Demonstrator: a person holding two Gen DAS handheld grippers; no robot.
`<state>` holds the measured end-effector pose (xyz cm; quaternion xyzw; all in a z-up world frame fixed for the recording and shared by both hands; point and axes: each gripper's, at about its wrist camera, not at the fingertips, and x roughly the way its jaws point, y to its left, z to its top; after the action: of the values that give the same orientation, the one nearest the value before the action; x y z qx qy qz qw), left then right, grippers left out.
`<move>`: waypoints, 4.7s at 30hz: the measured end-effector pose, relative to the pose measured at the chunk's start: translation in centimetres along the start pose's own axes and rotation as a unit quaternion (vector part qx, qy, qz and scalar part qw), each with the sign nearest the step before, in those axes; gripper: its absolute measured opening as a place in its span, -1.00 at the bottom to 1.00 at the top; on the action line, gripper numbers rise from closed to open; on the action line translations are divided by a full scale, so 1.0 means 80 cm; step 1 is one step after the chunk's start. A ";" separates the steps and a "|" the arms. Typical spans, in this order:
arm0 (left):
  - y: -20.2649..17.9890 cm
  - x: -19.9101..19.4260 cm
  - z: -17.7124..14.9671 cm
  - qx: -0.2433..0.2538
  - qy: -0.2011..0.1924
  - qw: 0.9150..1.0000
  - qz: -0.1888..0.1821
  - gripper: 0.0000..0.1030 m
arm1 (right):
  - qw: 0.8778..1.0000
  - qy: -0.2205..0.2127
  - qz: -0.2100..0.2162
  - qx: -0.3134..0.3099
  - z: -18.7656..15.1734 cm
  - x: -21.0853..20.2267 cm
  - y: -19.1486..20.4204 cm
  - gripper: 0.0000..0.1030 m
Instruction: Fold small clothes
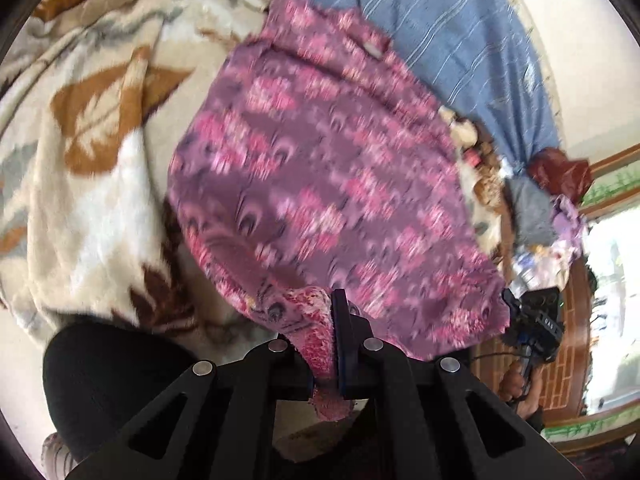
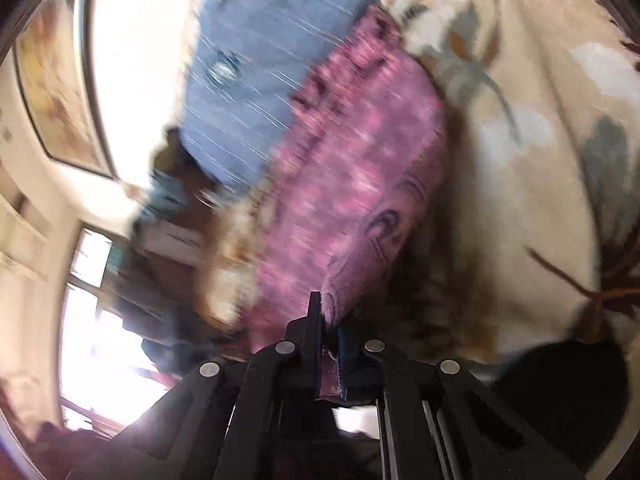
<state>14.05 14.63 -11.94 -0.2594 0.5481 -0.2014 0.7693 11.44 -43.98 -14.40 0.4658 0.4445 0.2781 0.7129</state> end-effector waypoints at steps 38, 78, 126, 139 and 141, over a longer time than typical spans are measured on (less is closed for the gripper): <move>0.028 0.240 0.472 -0.119 -0.048 0.990 0.051 -0.79 | 0.990 -0.115 -0.040 0.065 0.386 0.179 -0.065 -0.21; 0.044 0.252 0.383 -0.130 -0.092 0.980 0.122 -0.12 | 0.934 -0.094 -0.335 -0.078 0.422 0.263 -0.012 -0.86; 0.048 0.199 0.359 -0.062 -0.003 0.994 0.091 -0.16 | 0.954 0.021 -0.271 -0.129 0.341 0.524 0.078 -0.56; 0.096 0.145 0.356 -0.133 -0.046 0.986 0.090 -0.16 | 0.936 0.140 -0.163 -0.278 0.166 0.527 0.188 -0.02; 0.098 0.145 0.356 -0.132 -0.037 0.986 0.096 -0.16 | 0.912 0.172 -0.168 -0.332 0.112 0.539 0.202 0.01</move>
<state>44.93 18.97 -17.88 -0.3126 0.5631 -0.0429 0.7638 39.14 -6.13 -14.29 0.0659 0.5137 0.3613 0.7754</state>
